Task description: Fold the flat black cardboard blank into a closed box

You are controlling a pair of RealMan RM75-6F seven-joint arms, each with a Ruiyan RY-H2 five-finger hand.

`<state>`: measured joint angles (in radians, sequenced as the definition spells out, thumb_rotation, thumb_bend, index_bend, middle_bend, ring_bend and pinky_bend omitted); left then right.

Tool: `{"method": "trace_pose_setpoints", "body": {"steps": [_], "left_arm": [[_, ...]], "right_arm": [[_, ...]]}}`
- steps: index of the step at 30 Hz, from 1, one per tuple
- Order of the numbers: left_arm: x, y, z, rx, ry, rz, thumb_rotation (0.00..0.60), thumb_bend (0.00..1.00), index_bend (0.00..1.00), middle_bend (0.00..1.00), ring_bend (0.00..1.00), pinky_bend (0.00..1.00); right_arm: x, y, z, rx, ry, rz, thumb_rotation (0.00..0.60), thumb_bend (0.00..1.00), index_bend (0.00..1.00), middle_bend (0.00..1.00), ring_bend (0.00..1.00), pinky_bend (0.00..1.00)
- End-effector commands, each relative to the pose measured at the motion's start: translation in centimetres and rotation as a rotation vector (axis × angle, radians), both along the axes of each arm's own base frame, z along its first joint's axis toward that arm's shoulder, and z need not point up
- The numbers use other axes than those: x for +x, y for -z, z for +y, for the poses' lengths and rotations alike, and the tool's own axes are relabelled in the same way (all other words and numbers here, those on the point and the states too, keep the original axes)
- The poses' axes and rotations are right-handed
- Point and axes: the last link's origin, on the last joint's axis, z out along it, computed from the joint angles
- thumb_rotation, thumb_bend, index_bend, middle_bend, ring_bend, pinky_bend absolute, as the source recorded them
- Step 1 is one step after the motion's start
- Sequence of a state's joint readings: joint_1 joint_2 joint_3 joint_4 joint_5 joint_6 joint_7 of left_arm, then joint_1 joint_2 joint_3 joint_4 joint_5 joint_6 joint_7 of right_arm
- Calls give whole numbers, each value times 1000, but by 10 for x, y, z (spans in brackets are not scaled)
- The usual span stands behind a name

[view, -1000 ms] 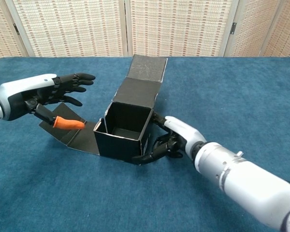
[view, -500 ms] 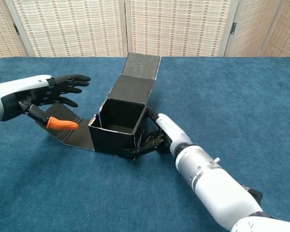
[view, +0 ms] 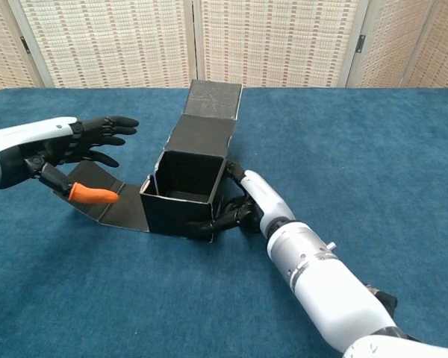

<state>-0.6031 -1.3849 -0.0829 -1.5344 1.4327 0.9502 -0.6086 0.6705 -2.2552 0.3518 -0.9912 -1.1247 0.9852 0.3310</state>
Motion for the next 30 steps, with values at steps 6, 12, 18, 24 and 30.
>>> {"method": "trace_pose_setpoints", "body": {"steps": [6, 12, 18, 24, 30], "left_arm": [[2, -19, -10, 216, 36, -49, 600, 231, 183, 177, 276, 513], [8, -15, -25, 205, 223, 38, 600, 256, 557, 580, 817, 909], [12, 6, -29, 54, 375, 151, 600, 264, 572, 582, 864, 948], [13, 30, -14, 50, 449, 307, 600, 274, 494, 525, 866, 945], [12, 36, 6, 211, 382, 325, 600, 276, 358, 429, 857, 942]], "right_arm": [[11, -9, -30, -27, 89, -115, 600, 174, 354, 572, 715, 1000], [22, -38, -54, 16, 103, -256, 600, 202, 393, 597, 718, 1000], [28, -74, -59, 66, 96, -369, 600, 202, 393, 588, 718, 1000], [20, -101, -47, 116, 87, -417, 600, 202, 393, 581, 718, 1000], [2, -118, -30, 166, 100, -438, 600, 201, 393, 579, 718, 1000]]}}
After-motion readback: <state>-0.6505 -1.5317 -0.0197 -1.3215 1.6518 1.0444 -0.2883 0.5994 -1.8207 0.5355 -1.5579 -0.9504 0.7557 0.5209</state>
